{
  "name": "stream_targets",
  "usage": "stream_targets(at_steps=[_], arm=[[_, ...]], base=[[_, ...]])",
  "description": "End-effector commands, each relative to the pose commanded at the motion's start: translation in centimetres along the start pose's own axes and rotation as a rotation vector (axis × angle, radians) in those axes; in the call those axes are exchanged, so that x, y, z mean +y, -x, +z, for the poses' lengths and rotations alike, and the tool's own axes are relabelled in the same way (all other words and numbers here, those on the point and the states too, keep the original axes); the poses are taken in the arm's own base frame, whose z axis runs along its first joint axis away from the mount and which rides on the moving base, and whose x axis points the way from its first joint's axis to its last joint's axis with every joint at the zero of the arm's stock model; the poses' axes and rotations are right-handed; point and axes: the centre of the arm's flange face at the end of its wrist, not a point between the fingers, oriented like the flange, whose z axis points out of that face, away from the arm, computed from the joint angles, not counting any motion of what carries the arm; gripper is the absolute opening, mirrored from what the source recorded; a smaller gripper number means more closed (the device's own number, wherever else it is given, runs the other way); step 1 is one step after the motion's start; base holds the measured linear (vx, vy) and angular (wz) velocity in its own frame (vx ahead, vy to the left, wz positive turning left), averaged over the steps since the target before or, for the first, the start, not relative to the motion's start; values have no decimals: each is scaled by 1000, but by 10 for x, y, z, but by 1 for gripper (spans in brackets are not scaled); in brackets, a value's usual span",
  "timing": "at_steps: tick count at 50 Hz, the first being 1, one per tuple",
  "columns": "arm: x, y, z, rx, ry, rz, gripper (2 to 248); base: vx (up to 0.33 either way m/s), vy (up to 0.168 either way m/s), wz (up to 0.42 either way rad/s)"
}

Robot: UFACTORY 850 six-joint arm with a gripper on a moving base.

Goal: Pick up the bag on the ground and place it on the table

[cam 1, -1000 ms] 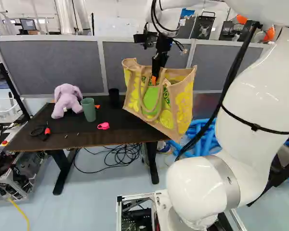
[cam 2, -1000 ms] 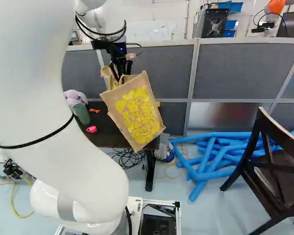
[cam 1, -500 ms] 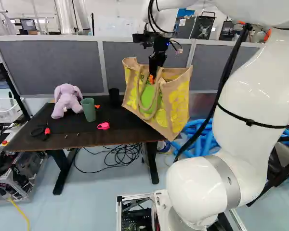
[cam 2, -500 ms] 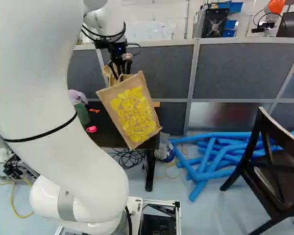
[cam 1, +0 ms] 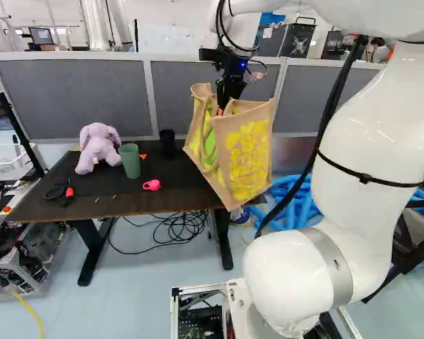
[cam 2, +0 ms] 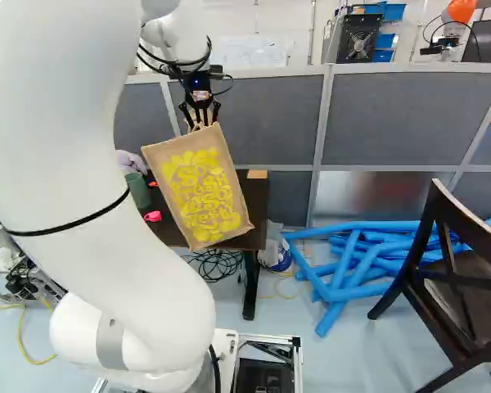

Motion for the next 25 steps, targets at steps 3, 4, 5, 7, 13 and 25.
stream_targets(at_steps=[3,4,5,7,13,25], arm=[[0,-2,0,0,0,32,25],[1,-2,0,0,0,42,25],[1,-3,0,1,0,53,25],[1,-4,0,1,0,74,25],[2,-8,1,2,0,139,25],[5,-17,2,5,1,265,25]], base=[[0,0,0],[0,0,0],[0,0,0],[0,0,0],[0,0,0],[0,0,0]])
